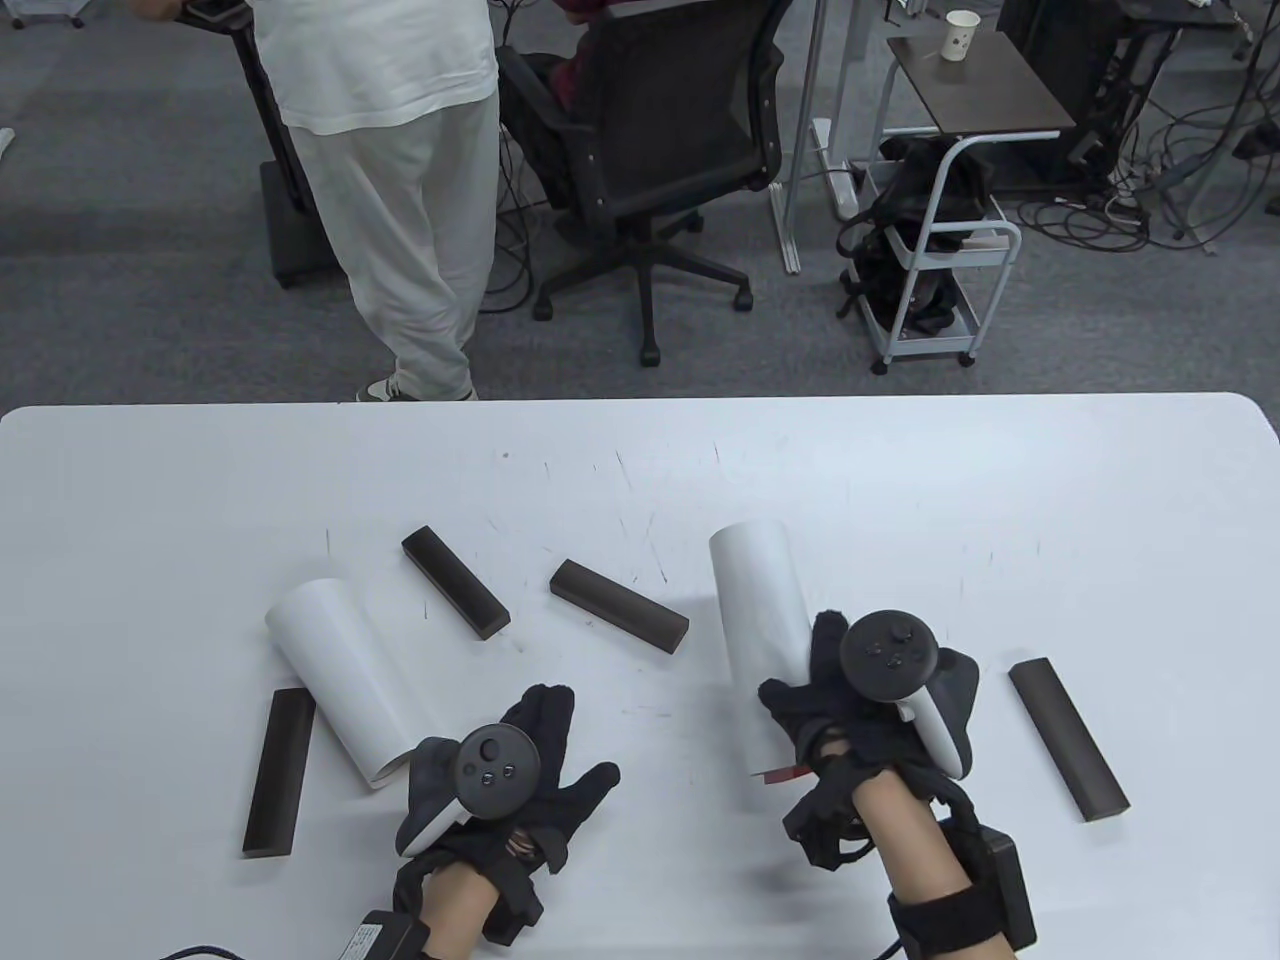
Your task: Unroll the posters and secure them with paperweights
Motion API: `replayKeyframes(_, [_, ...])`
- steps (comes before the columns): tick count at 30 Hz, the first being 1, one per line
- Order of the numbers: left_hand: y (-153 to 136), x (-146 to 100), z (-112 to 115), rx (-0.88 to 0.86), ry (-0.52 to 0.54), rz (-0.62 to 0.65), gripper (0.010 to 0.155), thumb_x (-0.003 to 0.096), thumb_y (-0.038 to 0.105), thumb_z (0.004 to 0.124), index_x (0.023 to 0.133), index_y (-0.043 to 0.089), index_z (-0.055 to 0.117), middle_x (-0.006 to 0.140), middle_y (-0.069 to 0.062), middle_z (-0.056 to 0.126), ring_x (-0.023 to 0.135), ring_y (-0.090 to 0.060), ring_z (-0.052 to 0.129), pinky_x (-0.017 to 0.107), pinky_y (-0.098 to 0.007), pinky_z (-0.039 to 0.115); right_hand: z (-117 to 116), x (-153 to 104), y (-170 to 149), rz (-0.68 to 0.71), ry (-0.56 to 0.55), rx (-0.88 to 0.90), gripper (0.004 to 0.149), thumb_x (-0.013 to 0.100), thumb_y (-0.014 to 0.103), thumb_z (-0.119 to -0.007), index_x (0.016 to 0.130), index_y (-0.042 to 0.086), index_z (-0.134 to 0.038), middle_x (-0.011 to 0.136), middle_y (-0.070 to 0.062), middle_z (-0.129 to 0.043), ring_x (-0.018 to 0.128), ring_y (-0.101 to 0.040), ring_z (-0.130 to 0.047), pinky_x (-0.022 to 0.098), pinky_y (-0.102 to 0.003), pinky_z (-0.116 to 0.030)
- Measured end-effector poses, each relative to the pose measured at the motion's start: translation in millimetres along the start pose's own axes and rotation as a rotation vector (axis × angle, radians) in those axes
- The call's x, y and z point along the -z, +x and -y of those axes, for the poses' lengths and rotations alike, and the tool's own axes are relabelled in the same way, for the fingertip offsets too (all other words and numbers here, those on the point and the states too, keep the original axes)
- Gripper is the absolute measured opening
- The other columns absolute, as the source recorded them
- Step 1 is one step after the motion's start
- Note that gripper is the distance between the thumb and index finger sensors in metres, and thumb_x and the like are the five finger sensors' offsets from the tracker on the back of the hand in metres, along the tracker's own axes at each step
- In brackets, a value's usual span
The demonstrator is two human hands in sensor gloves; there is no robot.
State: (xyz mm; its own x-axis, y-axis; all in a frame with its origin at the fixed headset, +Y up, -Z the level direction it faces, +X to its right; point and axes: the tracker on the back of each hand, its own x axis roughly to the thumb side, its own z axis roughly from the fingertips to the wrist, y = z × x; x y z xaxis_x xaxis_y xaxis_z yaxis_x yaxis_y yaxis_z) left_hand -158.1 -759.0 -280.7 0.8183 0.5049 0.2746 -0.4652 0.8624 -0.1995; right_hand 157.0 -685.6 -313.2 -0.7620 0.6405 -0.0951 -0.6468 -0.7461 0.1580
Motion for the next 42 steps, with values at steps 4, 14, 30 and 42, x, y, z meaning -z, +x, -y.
replayKeyframes(4, [1.3, 1.7, 2.9, -0.005, -0.019, 0.004, 0.089, 0.0464, 0.07, 0.059, 0.108, 0.011, 0.034, 0.112, -0.023, 0.037, 0.103, -0.053, 0.048, 0.069, -0.063, 0.057, -27.2, -8.6, -3.9, 0.01, 0.119, 0.02, 0.088, 0.044, 0.052, -0.079, 0.098, 0.004, -0.028, 0.097, -0.025, -0.059, 0.062, -0.037, -0.091, 0.044, -0.049, -0.081])
replayKeyframes(14, [21.8, 13.4, 29.0, 0.007, -0.238, 0.071, 0.08, 0.0491, 0.062, 0.062, 0.109, 0.016, 0.035, 0.114, -0.017, 0.037, 0.105, -0.052, 0.045, 0.07, -0.063, 0.055, -76.4, -13.0, -19.9, -0.066, 0.219, -0.123, 0.084, 0.044, 0.057, -0.074, 0.098, 0.004, -0.036, 0.096, -0.027, -0.06, 0.061, -0.041, -0.091, 0.042, -0.051, -0.081])
replayKeyframes(30, [75.0, 32.8, 43.2, 0.39, -0.423, 0.117, 0.069, 0.05, 0.055, 0.064, 0.108, 0.029, 0.038, 0.118, -0.002, 0.038, 0.108, -0.047, 0.037, 0.073, -0.062, 0.05, -80.4, -14.0, -14.6, -0.06, 0.061, -0.518, 0.073, 0.041, 0.065, -0.071, 0.083, 0.006, -0.077, 0.078, -0.023, -0.087, 0.049, -0.035, -0.098, 0.035, -0.048, -0.084])
replayKeyframes(42, [65.8, 33.8, 67.6, 0.537, -0.51, 0.031, 0.079, 0.0478, 0.063, 0.061, 0.109, 0.027, 0.024, 0.117, -0.003, 0.018, 0.108, -0.047, 0.024, 0.074, -0.062, 0.042, -88.4, -12.8, 3.4, 0.235, 0.106, -0.419, 0.069, 0.045, 0.035, -0.074, 0.101, 0.025, -0.032, 0.112, -0.007, -0.025, 0.1, -0.048, -0.023, 0.068, -0.061, -0.046])
